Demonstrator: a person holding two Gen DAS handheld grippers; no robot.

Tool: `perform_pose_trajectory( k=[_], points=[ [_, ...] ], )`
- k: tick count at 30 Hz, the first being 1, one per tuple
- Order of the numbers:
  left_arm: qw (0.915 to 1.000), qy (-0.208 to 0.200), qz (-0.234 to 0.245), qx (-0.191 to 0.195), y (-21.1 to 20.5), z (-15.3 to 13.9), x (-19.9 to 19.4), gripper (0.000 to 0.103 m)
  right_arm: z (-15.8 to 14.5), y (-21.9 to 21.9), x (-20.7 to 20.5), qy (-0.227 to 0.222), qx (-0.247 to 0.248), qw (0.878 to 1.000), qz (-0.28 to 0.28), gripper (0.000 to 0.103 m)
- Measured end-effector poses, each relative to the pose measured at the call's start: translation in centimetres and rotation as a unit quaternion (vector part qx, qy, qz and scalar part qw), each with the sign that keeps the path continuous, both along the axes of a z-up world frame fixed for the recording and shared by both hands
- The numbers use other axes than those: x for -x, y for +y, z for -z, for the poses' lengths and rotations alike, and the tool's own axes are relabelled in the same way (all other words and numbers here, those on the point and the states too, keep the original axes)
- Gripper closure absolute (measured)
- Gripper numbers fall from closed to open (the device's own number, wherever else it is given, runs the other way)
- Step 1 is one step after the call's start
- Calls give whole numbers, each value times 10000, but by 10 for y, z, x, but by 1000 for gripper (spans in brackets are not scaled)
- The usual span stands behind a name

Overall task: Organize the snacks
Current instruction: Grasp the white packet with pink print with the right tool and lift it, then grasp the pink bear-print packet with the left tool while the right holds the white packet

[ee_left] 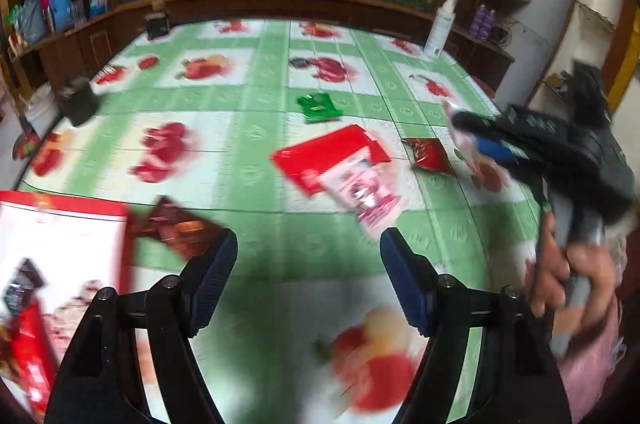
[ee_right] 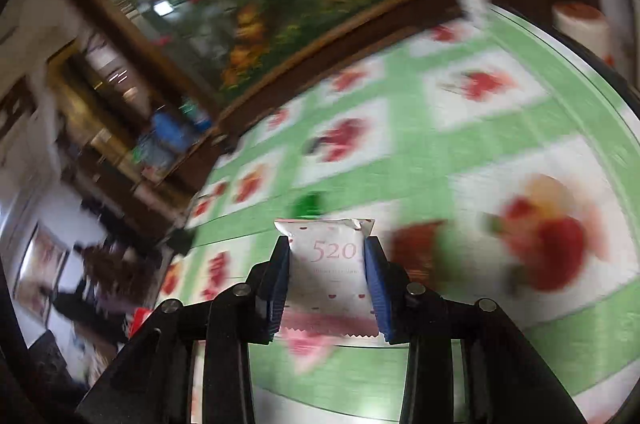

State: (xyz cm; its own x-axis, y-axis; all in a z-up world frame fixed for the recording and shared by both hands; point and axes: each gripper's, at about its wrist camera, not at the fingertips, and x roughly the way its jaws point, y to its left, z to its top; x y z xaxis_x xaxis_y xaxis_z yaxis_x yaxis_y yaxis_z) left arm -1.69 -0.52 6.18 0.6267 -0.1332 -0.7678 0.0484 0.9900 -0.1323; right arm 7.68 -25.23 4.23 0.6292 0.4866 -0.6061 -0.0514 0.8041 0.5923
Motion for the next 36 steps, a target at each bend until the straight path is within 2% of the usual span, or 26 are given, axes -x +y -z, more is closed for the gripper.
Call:
perform_pose_trajectory(
  k=[5,12,16,20,22,23,24,30,36],
  points=[
    [9985,172,-422,297,-24,18,-28,30,21,-28,-12,390,-535,9968,442,66],
    [9959,117,-781,439,-39,29,-45,29,20,-24,-16,332,-718,9961,397,66],
    [9944,351,-915,395,-44,46,-59,29,19,-28,-13,286,-808,9953,454,66],
    [9954,170,-878,353,-41,50,-59,30,22,-25,-15,358,-788,9953,429,66],
    [9959,79,-856,293,-39,50,-59,39,23,-23,-15,397,-783,9953,405,66],
    [9964,22,-831,147,-38,50,-57,51,23,-21,-16,407,-760,9956,380,66],
    [9969,-8,-780,49,-38,51,-56,56,23,-20,-15,397,-716,9959,374,66],
    [9987,-66,-512,-10,-31,50,-44,57,24,-12,-16,426,-552,9972,280,66],
    [9989,37,-469,46,-11,48,-15,57,23,8,-14,382,-465,9981,-135,66]
  ],
)
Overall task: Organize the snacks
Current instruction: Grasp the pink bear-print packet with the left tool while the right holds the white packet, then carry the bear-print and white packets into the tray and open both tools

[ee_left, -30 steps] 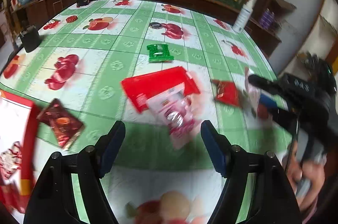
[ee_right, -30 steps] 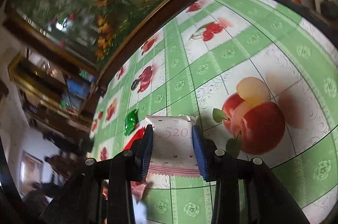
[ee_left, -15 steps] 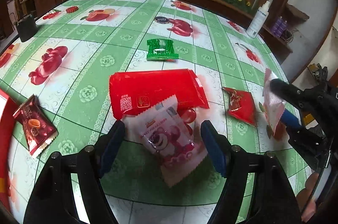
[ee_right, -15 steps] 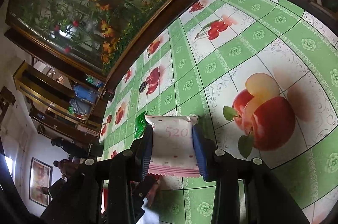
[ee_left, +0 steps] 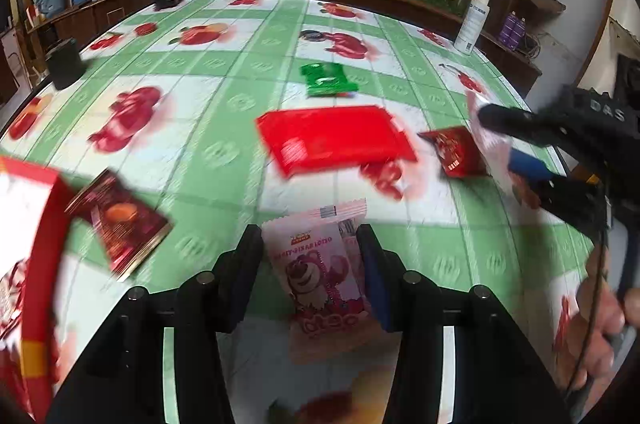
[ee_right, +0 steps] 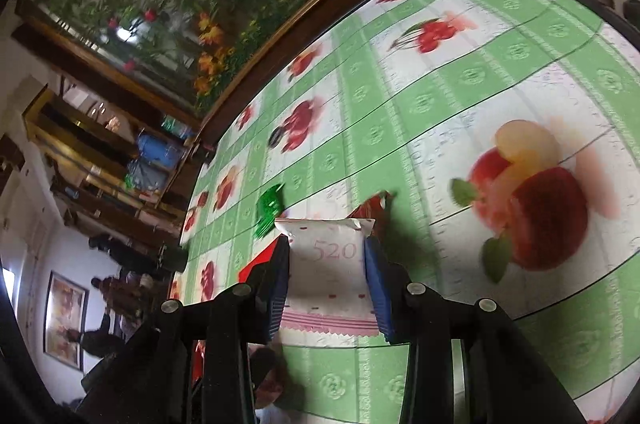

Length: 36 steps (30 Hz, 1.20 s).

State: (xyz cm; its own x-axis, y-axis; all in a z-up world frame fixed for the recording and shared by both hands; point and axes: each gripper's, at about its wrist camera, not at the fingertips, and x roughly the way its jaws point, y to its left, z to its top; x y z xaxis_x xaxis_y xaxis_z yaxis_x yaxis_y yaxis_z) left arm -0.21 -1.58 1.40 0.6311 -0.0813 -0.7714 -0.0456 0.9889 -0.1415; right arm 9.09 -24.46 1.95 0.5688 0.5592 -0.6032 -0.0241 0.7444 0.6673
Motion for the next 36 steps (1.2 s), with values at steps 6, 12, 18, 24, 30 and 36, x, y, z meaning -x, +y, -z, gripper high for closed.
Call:
perform_pose_trajectory(
  k=[6,12,18,24,30,36],
  points=[
    [9997,-205,74,-61,18,-19,41,57,-2,28,6,-118,82,9985,-533,66],
    [9990,-431,89,-70,43,-39,86,57,-3,36,13,-271,321,9978,-519,66],
    [9985,-534,-104,-64,79,-52,129,57,0,29,14,-338,413,9981,-309,66],
    [9980,-587,-252,-33,104,-56,161,56,1,20,18,-475,544,9974,-6,66],
    [9972,-698,-264,44,119,-62,175,56,4,-1,23,-523,485,9964,456,66],
    [9952,-895,-374,133,144,-70,180,56,2,4,32,-515,511,9955,604,66]
  ],
)
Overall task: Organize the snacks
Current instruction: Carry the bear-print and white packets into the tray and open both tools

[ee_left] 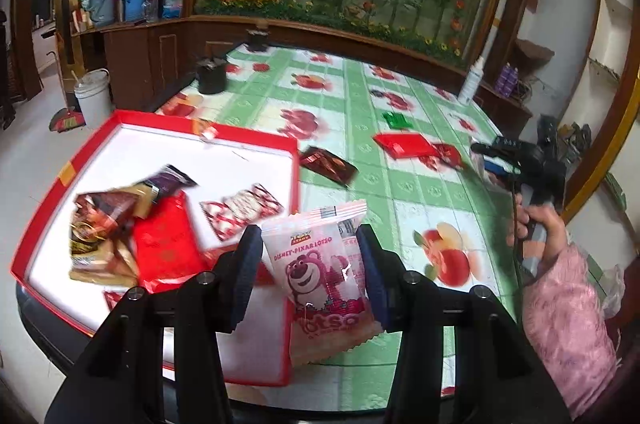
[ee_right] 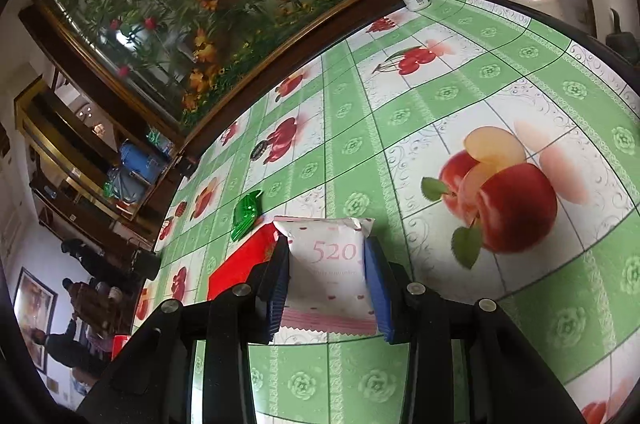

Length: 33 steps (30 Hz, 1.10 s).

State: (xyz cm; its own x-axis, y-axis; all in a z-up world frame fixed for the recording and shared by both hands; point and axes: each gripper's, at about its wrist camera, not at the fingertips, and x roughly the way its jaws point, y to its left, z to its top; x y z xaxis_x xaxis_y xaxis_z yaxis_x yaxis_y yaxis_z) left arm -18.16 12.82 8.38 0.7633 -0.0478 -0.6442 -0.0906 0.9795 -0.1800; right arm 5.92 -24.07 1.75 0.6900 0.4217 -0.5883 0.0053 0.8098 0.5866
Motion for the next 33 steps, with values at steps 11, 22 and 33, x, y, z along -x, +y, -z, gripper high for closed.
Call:
perform_pose_trajectory(
  k=[11,22,33],
  points=[
    [9950,-289,-954,-25,72,-11,2,56,-28,171,37,-499,-671,9808,-1762,66],
    [9723,-458,-2183,-693,127,-15,4,56,-38,328,108,-819,-351,9083,-4087,67],
    [9691,-115,-2291,-909,134,10,-7,56,-8,362,149,-806,707,8708,-4799,66]
  ],
)
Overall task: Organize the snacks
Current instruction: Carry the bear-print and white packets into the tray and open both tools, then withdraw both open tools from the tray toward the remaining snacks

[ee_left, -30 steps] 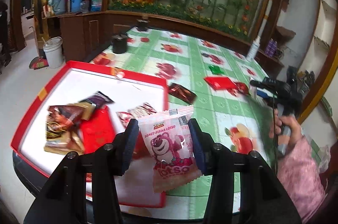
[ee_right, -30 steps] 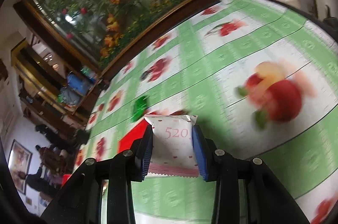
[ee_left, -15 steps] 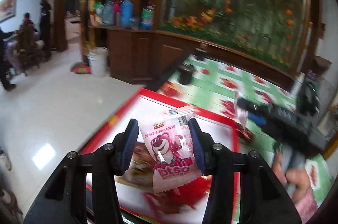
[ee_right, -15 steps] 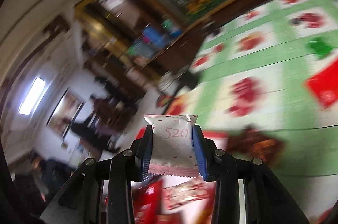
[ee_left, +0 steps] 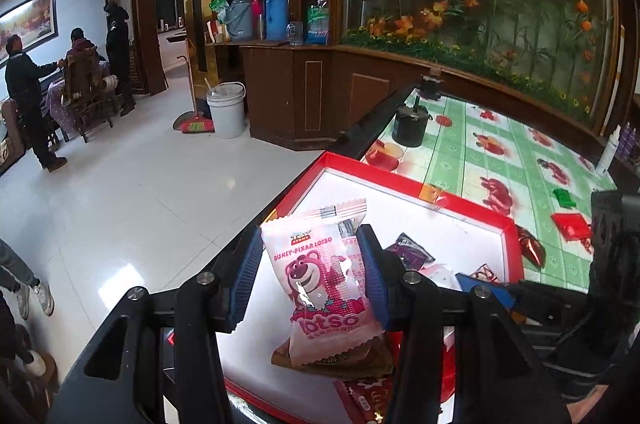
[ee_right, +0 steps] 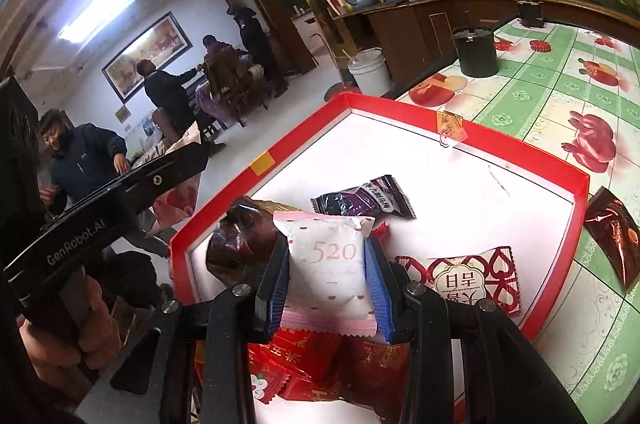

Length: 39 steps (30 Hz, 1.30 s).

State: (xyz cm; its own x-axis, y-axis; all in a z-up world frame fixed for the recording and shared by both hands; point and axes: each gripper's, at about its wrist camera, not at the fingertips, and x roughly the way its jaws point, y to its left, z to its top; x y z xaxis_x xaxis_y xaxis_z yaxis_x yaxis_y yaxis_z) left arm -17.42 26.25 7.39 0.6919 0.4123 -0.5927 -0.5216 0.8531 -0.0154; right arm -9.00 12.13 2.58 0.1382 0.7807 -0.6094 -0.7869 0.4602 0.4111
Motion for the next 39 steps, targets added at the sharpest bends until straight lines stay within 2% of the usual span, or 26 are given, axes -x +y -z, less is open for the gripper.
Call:
perform_pose_trajectory(
  k=[10,14,16,17,32,39],
  points=[
    [9997,194,-164,7,1,4,0,55,1,0,-9,97,60,9998,145,61],
    [9996,173,-230,44,2,3,1,37,-2,-4,-12,216,2,9996,194,52],
    [9995,140,-274,42,2,2,2,31,-6,-8,-14,215,-67,9994,270,50],
    [9995,133,-293,43,2,2,3,29,-7,-10,-16,249,-126,9991,328,46],
    [9991,177,-369,63,5,3,4,28,-19,-48,-57,612,-554,9890,1223,44],
    [9995,108,-282,-38,-4,-8,7,27,-30,-73,-72,497,-639,9839,1595,43]
  ],
)
